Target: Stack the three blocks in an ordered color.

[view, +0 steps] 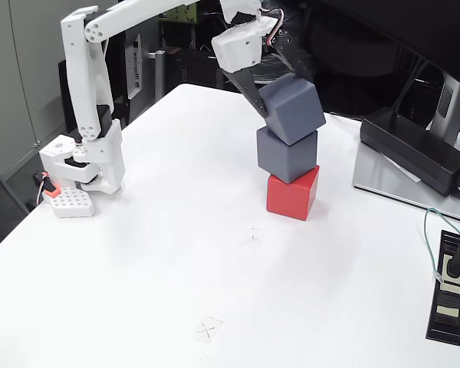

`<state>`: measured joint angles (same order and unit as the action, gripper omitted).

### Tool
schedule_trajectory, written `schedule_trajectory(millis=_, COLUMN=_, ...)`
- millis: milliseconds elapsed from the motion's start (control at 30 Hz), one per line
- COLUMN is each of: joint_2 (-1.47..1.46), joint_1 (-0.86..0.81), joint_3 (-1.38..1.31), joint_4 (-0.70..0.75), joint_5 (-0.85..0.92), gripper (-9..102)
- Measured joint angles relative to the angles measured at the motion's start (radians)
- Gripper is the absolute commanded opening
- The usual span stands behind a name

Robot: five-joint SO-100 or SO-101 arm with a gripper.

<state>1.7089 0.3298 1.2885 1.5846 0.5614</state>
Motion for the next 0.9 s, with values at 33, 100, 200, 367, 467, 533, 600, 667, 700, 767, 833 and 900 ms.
schedule_trajectory(millis=33, joint_2=0.003, joint_1=0.002, joint_3=0.000, joint_4=0.000, joint_5=0.000, gripper=11)
schedule_trajectory(millis=100, joint_2=0.003, joint_1=0.003, joint_3=0.002, joint_4=0.000, joint_5=0.000, gripper=11)
schedule_trajectory(millis=200, joint_2=0.003, joint_1=0.005, joint_3=0.002, joint_4=0.000, joint_5=0.000, gripper=11)
schedule_trajectory(millis=367, joint_2=0.003, joint_1=0.005, joint_3=0.005, joint_4=0.000, joint_5=0.000, gripper=12)
schedule_trajectory(millis=467, joint_2=0.003, joint_1=0.008, joint_3=0.011, joint_4=0.000, joint_5=0.000, gripper=14)
schedule_trajectory(millis=533, joint_2=0.005, joint_1=0.008, joint_3=0.015, joint_4=0.000, joint_5=0.000, gripper=18)
schedule_trajectory(millis=600, joint_2=0.008, joint_1=0.008, joint_3=0.015, joint_4=0.000, joint_5=0.000, gripper=21)
schedule_trajectory(millis=667, joint_2=0.008, joint_1=0.008, joint_3=0.015, joint_4=0.000, joint_5=0.000, gripper=24)
schedule_trajectory(millis=700, joint_2=0.008, joint_1=0.008, joint_3=0.015, joint_4=0.000, joint_5=0.000, gripper=25)
schedule_trajectory(millis=767, joint_2=0.008, joint_1=0.008, joint_3=0.015, joint_4=0.000, joint_5=0.000, gripper=27)
schedule_trajectory(millis=833, joint_2=0.008, joint_1=0.008, joint_3=0.015, joint_4=0.000, joint_5=0.000, gripper=28)
schedule_trajectory(millis=900, joint_2=0.008, joint_1=0.008, joint_3=0.015, joint_4=0.000, joint_5=0.000, gripper=29)
